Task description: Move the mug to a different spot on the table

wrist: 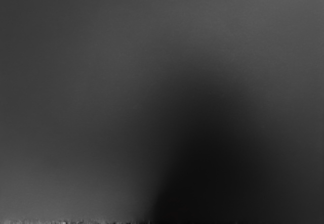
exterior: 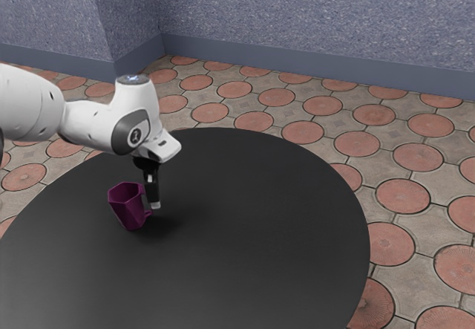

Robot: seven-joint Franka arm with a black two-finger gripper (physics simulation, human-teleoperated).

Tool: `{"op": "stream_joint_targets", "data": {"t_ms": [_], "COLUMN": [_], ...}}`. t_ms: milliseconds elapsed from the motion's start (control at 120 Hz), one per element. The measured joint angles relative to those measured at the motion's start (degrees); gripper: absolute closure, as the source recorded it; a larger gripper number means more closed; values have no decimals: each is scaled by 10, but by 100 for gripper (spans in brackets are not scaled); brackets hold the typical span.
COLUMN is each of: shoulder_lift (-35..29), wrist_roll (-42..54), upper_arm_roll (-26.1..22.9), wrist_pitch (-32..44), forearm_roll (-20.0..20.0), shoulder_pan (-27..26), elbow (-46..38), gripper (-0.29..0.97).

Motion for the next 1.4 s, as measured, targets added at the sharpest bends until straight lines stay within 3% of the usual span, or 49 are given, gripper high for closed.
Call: {"op": "stream_joint_targets", "data": {"t_ms": [467,850,1400], "shoulder_lift": [14,25,25], "wrist_roll": [-85,-95,-67], "upper_arm_roll": [4,3,1], "wrist_pitch": [-2,-11,-30], "forearm_roll": [2,5,11], "shoulder_pan": [5,13,13], "elbow": [3,14,22], "gripper": [0,1,23]}}
